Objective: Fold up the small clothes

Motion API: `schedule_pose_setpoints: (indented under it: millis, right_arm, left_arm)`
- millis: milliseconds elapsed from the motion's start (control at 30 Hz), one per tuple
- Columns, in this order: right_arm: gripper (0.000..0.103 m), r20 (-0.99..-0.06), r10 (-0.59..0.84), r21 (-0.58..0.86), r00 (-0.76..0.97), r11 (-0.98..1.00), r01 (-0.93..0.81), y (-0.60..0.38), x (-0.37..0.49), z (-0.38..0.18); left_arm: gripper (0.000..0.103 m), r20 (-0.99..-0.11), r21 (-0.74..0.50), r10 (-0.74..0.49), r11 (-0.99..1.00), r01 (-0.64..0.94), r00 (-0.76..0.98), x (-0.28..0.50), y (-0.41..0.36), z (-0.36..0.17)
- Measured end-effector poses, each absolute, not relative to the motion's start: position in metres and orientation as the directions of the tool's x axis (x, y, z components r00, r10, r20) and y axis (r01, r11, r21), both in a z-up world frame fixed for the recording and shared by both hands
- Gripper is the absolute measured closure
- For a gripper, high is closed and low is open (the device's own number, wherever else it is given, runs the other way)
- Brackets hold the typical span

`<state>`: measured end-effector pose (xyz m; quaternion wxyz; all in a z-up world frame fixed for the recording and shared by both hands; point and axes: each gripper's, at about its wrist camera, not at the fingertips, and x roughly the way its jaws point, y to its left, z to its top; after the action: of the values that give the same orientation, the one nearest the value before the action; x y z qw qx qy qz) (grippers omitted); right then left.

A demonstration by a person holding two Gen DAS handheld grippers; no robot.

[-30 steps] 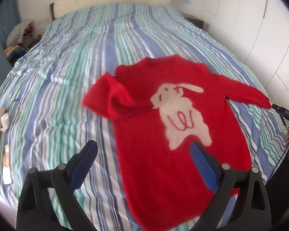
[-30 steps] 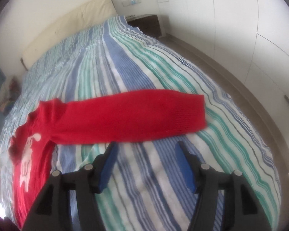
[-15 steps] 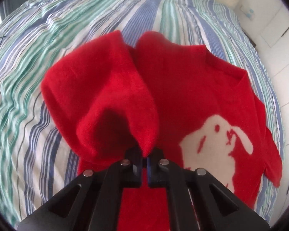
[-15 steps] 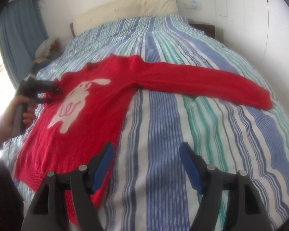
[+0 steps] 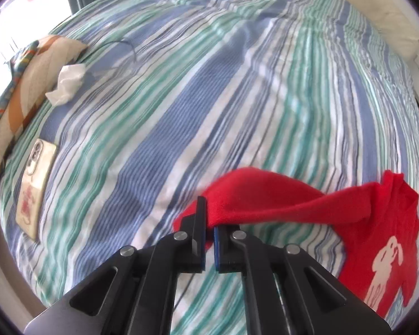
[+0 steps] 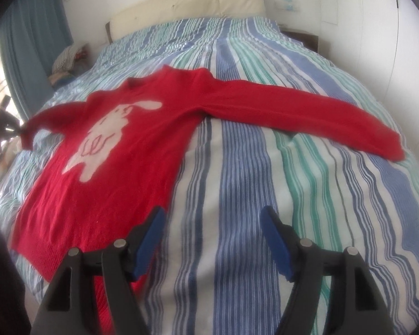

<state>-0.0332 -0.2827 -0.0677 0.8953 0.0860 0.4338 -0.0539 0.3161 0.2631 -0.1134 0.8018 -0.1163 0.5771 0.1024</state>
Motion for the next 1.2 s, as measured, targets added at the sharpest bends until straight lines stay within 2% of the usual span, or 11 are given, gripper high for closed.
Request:
schedule_pose_setpoints:
  millis: [133, 300, 433, 633, 733, 800, 900, 967, 1033, 1100, 1200]
  right_arm:
    - [0.033, -0.801, -0.022, 0.084, 0.599, 0.985, 0.149, -0.275, -0.032, -0.074]
    - [0.033, -0.819, -0.019, 0.081, 0.573, 0.986, 0.148, -0.274, -0.029, -0.084]
    - [0.033, -0.824, -0.022, 0.082, 0.566, 0.984, 0.157, -0.276, -0.027, -0.087]
    - [0.033, -0.832, -0.026, 0.082, 0.554, 0.982, 0.168, -0.278, -0.027, -0.091]
    - [0.033, -0.836, -0.031, 0.073, 0.547, 0.983, 0.168, -0.277, -0.025, -0.093]
    - [0.033, -0.839, -0.038, 0.063, 0.544, 0.984, 0.166, -0.276, -0.024, -0.095]
    - [0.033, -0.842, -0.047, 0.048, 0.537, 0.986, 0.161, -0.273, -0.022, -0.097]
    - [0.033, -0.841, -0.05, 0.042, 0.538, 0.987, 0.157, -0.272, -0.022, -0.097]
    - [0.033, -0.839, -0.051, 0.04, 0.542, 0.987, 0.154, -0.272, -0.024, -0.096]
    - [0.033, -0.839, -0.053, 0.036, 0.541, 0.988, 0.153, -0.271, -0.025, -0.096]
    - [0.033, -0.842, -0.052, 0.032, 0.536, 0.989, 0.147, -0.27, -0.023, -0.098]
  left_arm:
    - [0.095, -0.964, -0.139, -0.049, 0.932, -0.336, 0.262, 0.324, 0.288, -0.135]
    - [0.1, -0.954, -0.1, -0.041, 0.977, -0.188, 0.297, 0.321, 0.269, -0.119]
    - [0.101, -0.951, -0.118, -0.094, 0.991, -0.064, 0.295, 0.313, 0.26, -0.085]
    - [0.101, -0.956, -0.236, -0.236, 0.972, 0.022, 0.176, 0.311, 0.257, -0.036]
    - [0.101, -0.947, -0.262, -0.251, 0.965, -0.029, 0.201, 0.323, 0.273, -0.029]
    - [0.099, -0.959, -0.224, -0.181, 0.956, -0.192, 0.218, 0.339, 0.303, -0.05]
    - [0.079, -0.978, -0.142, -0.075, 0.925, -0.352, 0.196, 0.352, 0.336, -0.1]
    - [0.071, -0.983, -0.119, -0.051, 0.911, -0.395, 0.178, 0.346, 0.347, -0.124]
    - [0.052, -0.972, -0.185, -0.105, 0.889, -0.419, 0.208, 0.332, 0.357, -0.139]
    - [0.042, -0.961, -0.238, -0.143, 0.867, -0.439, 0.239, 0.318, 0.366, -0.148]
    - [0.037, -0.94, -0.293, -0.171, 0.847, -0.443, 0.294, 0.304, 0.373, -0.155]
